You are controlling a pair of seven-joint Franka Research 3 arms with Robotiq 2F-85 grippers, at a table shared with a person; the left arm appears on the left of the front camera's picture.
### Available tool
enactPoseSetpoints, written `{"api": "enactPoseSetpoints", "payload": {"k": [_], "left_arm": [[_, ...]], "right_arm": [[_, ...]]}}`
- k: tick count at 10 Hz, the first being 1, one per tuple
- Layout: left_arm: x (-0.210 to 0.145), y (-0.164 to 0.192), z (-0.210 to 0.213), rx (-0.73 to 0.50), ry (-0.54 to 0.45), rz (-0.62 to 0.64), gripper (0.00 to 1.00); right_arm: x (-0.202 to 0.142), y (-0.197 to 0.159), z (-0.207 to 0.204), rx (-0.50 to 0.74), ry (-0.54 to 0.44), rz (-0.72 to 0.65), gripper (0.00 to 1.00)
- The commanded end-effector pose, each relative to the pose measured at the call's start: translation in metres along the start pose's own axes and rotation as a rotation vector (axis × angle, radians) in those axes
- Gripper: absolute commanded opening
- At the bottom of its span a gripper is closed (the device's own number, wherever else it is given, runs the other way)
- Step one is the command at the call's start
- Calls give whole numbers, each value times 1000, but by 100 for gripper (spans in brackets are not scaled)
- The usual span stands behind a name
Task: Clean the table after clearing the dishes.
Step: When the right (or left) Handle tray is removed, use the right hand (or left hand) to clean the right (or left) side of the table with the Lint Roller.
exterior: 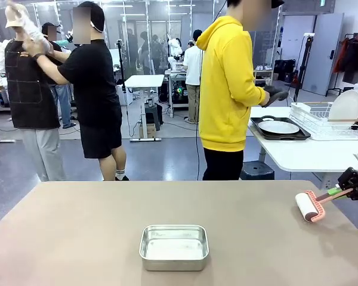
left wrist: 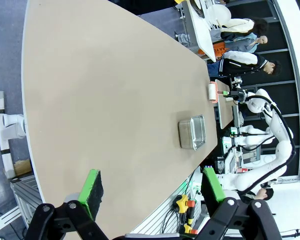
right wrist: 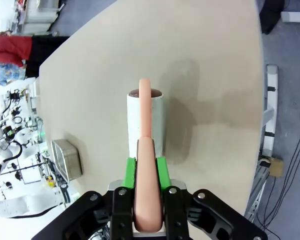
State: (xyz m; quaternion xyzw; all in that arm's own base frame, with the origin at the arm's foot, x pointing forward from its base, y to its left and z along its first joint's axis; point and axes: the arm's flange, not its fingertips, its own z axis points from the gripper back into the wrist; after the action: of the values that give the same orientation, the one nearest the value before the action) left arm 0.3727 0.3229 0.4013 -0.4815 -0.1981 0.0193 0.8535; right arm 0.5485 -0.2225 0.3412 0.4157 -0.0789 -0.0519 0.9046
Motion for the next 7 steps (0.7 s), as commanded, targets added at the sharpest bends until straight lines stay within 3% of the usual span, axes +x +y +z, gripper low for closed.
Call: {"api": "enactPoseSetpoints", "payload": {"k": [1,5,6,7], "left_arm": [[-3,-2,4,-2,5,0,100],[-3,-2,4,-2,5,0,100],[-3,-2,4,-2,5,0,100],[-3,-2,4,-2,5,0,100]], "right_arm": [[-8,19,13,57,49,83,20],[-37,57,33,49,74,203,20],[-37,57,31,26,99,194,20],[-20,57,35,53,65,163,20]]}}
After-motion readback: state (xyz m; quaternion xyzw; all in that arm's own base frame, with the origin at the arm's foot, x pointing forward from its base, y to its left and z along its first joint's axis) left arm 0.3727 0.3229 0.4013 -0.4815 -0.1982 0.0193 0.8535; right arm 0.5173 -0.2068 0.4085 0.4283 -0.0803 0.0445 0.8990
